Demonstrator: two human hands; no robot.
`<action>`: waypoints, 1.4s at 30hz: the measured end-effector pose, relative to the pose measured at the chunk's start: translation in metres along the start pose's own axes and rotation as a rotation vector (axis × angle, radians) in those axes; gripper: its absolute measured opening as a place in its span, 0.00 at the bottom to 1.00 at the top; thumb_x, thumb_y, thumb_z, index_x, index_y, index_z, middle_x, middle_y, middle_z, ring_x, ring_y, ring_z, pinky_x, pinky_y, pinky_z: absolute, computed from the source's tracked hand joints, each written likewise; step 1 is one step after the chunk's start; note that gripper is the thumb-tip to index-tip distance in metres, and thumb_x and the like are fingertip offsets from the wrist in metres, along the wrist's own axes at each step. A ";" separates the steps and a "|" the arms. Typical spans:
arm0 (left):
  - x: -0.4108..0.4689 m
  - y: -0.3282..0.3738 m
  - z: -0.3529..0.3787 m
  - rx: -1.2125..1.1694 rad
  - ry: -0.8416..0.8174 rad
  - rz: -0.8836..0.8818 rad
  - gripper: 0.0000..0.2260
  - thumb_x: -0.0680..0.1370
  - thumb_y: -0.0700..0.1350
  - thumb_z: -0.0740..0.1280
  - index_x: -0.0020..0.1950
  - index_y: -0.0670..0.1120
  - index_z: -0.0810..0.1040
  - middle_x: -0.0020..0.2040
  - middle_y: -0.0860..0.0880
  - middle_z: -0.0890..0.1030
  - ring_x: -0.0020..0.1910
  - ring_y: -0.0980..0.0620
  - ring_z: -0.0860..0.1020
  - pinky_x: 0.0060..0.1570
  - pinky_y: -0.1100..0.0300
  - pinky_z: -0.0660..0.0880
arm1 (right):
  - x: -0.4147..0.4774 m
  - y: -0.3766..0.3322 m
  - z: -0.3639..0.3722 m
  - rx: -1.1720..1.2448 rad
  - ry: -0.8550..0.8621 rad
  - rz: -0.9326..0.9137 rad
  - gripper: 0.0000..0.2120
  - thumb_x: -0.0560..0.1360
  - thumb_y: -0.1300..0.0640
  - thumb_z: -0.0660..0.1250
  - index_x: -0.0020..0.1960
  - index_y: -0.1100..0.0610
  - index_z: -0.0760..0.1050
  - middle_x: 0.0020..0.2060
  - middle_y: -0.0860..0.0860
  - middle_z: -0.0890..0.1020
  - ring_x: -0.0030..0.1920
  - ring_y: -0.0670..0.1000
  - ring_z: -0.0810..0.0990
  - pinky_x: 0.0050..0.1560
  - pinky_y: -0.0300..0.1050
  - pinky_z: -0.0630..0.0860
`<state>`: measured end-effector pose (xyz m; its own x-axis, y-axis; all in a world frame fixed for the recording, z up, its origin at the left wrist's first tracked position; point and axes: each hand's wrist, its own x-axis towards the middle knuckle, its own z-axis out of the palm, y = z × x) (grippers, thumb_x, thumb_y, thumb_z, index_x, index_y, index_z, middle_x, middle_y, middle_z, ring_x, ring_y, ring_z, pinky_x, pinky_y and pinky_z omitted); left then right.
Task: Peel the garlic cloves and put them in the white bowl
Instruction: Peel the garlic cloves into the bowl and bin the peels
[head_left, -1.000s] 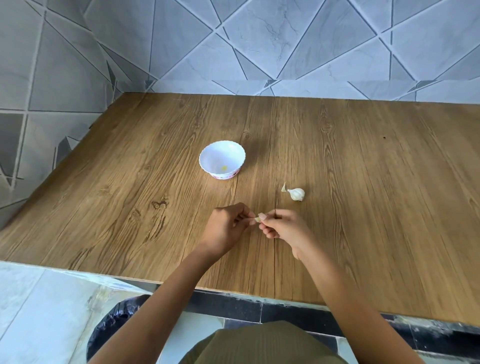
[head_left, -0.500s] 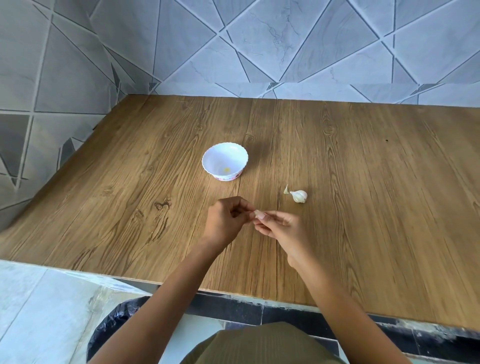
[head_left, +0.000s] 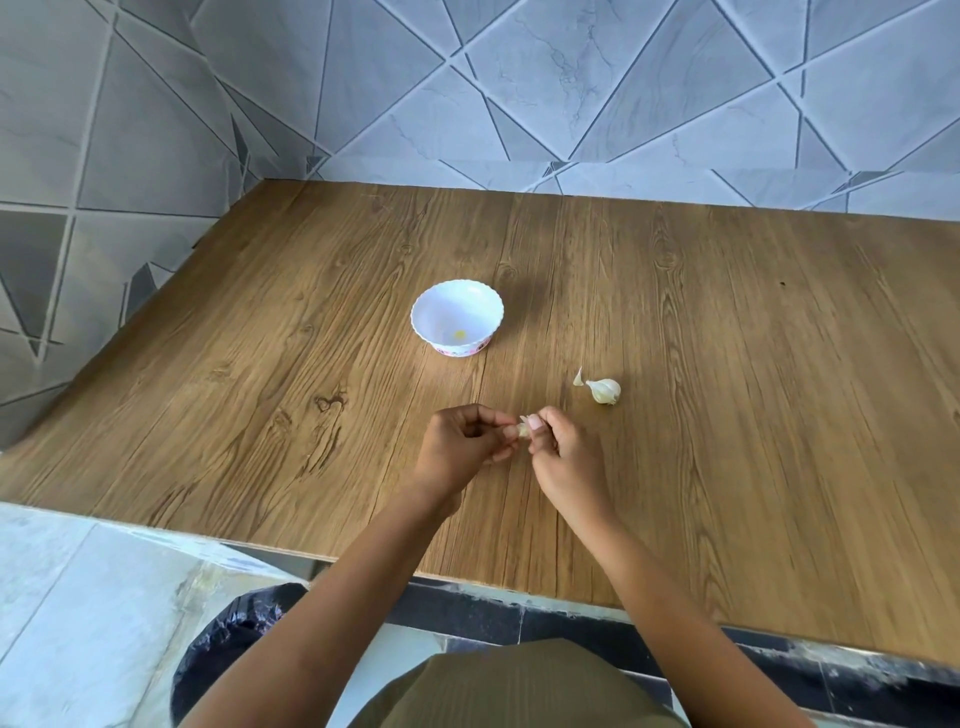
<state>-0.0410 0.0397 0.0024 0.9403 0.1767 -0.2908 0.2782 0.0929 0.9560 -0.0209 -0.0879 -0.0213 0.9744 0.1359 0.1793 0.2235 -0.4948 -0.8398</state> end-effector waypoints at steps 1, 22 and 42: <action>0.000 -0.001 0.000 0.013 0.005 0.014 0.05 0.72 0.32 0.70 0.47 0.34 0.79 0.36 0.44 0.81 0.30 0.59 0.79 0.32 0.70 0.74 | 0.001 0.000 0.000 -0.012 -0.011 0.006 0.12 0.78 0.66 0.59 0.36 0.58 0.67 0.31 0.62 0.78 0.33 0.61 0.76 0.35 0.52 0.71; 0.003 0.003 -0.014 0.116 0.060 0.024 0.03 0.73 0.32 0.69 0.46 0.36 0.80 0.41 0.40 0.83 0.37 0.54 0.81 0.37 0.66 0.78 | -0.001 0.010 -0.006 -0.027 -0.043 0.051 0.04 0.72 0.60 0.71 0.39 0.58 0.81 0.36 0.48 0.84 0.34 0.46 0.80 0.37 0.43 0.78; 0.001 0.014 -0.019 0.680 -0.010 0.347 0.05 0.70 0.37 0.74 0.45 0.41 0.84 0.40 0.48 0.84 0.39 0.53 0.82 0.46 0.62 0.79 | 0.003 0.001 -0.015 -0.026 -0.147 -0.149 0.05 0.71 0.60 0.72 0.46 0.57 0.84 0.34 0.47 0.84 0.29 0.48 0.78 0.29 0.42 0.74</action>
<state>-0.0397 0.0595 0.0147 0.9967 0.0763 0.0275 0.0230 -0.5910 0.8063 -0.0178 -0.1005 -0.0141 0.9168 0.3319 0.2222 0.3672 -0.4813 -0.7959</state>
